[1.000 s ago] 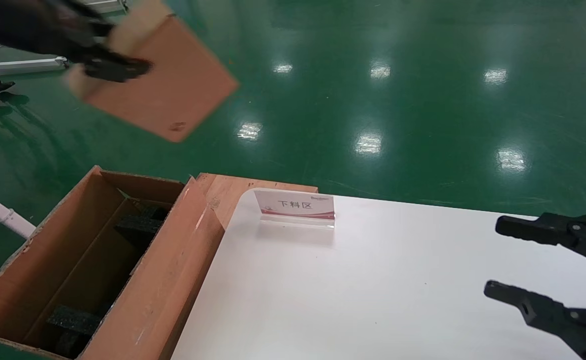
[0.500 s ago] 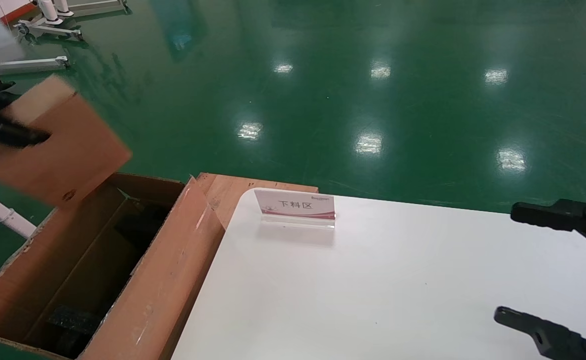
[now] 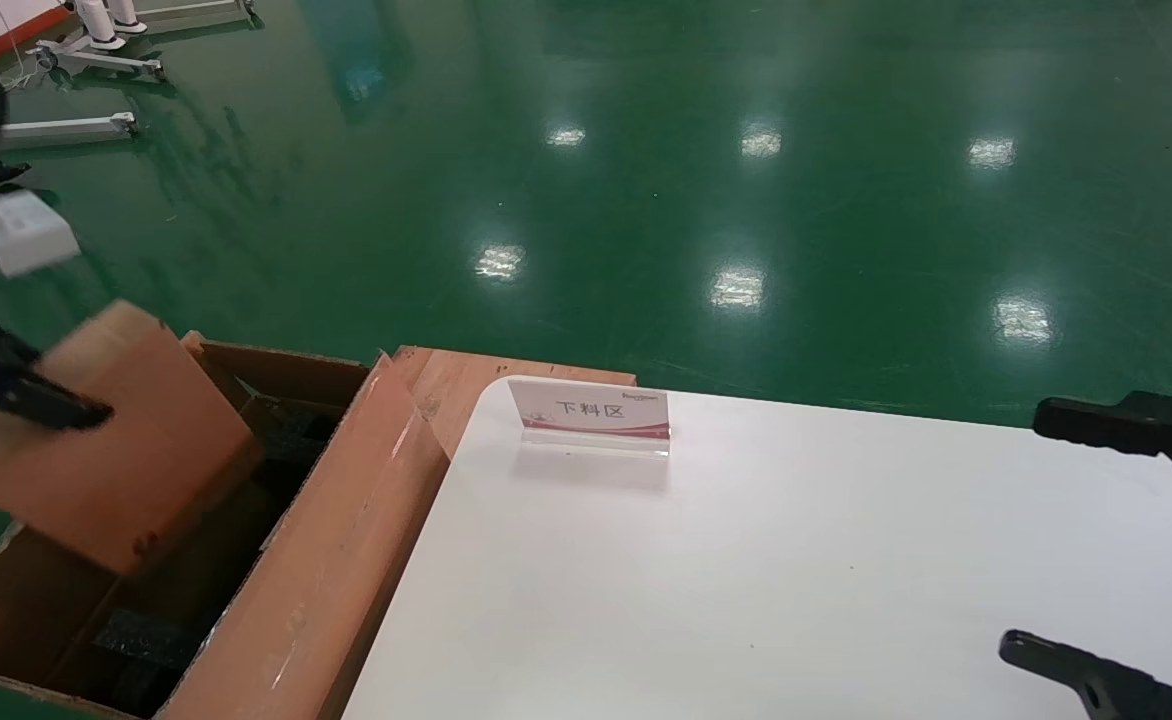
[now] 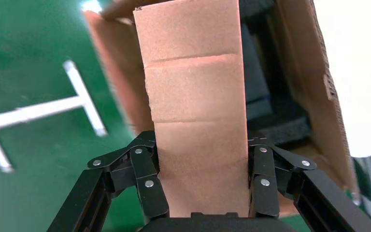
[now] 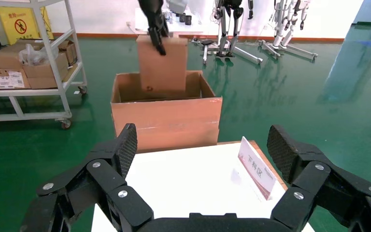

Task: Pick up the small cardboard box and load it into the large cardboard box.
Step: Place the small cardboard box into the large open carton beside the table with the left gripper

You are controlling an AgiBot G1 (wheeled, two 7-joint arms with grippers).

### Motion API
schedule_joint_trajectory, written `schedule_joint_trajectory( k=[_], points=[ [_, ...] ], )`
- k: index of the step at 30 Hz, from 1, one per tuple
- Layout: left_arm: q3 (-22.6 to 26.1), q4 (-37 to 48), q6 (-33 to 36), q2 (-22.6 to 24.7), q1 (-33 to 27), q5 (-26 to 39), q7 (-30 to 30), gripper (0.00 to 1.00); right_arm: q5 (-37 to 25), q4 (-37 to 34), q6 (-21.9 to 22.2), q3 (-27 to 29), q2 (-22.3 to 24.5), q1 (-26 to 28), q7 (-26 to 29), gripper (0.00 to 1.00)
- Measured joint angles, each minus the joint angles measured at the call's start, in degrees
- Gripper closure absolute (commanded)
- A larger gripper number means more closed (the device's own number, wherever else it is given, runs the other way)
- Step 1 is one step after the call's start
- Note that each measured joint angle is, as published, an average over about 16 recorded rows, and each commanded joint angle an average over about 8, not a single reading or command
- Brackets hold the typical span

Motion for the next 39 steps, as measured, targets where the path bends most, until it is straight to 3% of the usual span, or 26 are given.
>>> schedule_joint_trajectory(
  k=[15,39],
  points=[
    [3.09,3.96,-7.05,-0.29,7.22,-2.55,-3.27,1.0,0.04,0.0,0.02,-0.05,0.02,0.01,-0.03,0.0],
    [5.52,9.95,-18.43,3.64,19.65,-1.61,-5.55,1.0,0.09,0.0,0.06,-0.14,0.06,0.03,-0.07,0.0]
  ],
)
